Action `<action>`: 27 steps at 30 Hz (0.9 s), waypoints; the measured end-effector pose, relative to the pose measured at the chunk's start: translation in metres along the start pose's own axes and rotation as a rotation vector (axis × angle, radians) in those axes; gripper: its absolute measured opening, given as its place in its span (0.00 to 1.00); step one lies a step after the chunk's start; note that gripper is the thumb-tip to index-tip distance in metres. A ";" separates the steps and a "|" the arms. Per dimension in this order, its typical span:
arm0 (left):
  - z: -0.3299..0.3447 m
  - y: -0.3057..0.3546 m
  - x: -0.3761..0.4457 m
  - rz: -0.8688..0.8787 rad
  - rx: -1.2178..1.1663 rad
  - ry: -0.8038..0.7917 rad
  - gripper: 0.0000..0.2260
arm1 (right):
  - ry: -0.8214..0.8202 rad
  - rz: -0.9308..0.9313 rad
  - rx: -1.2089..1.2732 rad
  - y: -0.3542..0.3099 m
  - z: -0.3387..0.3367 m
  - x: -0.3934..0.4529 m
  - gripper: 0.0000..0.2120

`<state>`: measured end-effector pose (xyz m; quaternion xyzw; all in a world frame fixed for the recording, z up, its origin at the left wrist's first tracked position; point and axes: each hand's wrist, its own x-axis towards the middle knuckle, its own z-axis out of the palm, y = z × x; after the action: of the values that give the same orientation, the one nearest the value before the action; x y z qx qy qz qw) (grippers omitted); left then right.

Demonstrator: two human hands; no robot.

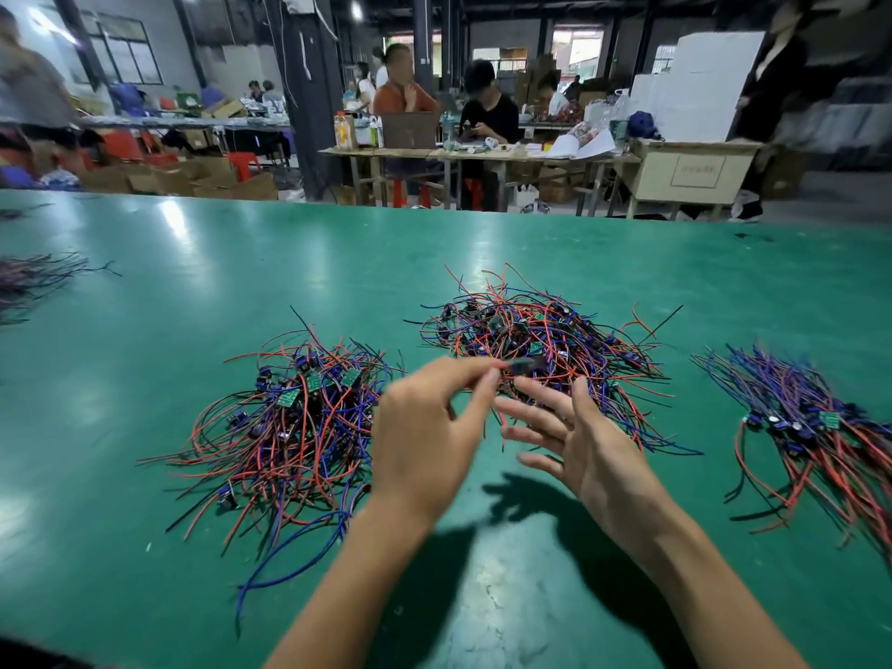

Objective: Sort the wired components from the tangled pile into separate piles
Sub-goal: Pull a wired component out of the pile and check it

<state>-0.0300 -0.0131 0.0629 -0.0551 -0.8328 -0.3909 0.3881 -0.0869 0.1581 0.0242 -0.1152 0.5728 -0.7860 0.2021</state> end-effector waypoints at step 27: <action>0.082 -0.013 -0.046 -0.363 0.005 -0.221 0.14 | 0.943 -0.096 -1.011 -0.116 -0.149 0.005 0.15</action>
<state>-0.0529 0.0445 -0.0094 0.0541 -0.8674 -0.4440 0.2179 -0.1742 0.3139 0.0868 0.1337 0.8898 -0.3966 -0.1819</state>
